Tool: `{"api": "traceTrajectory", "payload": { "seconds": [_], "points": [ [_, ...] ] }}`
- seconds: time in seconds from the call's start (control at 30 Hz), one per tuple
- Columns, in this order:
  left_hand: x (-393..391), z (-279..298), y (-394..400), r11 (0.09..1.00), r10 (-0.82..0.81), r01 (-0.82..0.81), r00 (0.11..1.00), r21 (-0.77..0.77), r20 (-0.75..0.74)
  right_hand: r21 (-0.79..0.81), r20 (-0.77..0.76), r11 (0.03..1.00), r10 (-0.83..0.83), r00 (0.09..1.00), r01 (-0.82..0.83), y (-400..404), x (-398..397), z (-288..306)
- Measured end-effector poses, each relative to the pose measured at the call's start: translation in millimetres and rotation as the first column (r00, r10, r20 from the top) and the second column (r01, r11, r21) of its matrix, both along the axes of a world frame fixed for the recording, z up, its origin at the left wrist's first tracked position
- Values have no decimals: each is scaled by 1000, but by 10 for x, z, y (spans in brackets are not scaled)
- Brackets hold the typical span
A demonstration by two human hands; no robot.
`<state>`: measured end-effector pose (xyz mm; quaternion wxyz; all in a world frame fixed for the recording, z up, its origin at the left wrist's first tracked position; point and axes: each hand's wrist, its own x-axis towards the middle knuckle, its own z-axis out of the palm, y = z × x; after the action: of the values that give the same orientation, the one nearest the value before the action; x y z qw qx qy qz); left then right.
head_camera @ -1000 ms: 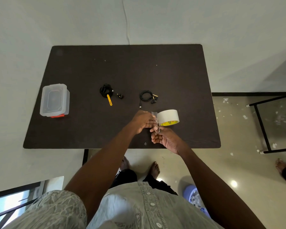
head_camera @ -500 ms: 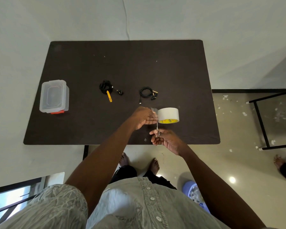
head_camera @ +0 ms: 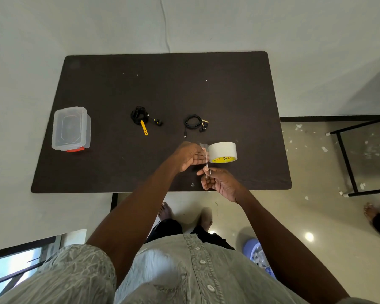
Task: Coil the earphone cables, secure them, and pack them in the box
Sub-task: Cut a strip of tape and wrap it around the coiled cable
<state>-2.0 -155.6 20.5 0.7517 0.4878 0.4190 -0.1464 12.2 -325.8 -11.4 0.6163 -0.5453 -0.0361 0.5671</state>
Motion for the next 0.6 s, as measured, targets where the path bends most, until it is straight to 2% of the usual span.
{"api": "traceTrajectory", "payload": {
  "seconds": [0.6],
  "points": [
    [16,-20,25,999,22,-22,1000,28,-7,6,3,995,-102,995,102,28,-46,72]
  ]
}}
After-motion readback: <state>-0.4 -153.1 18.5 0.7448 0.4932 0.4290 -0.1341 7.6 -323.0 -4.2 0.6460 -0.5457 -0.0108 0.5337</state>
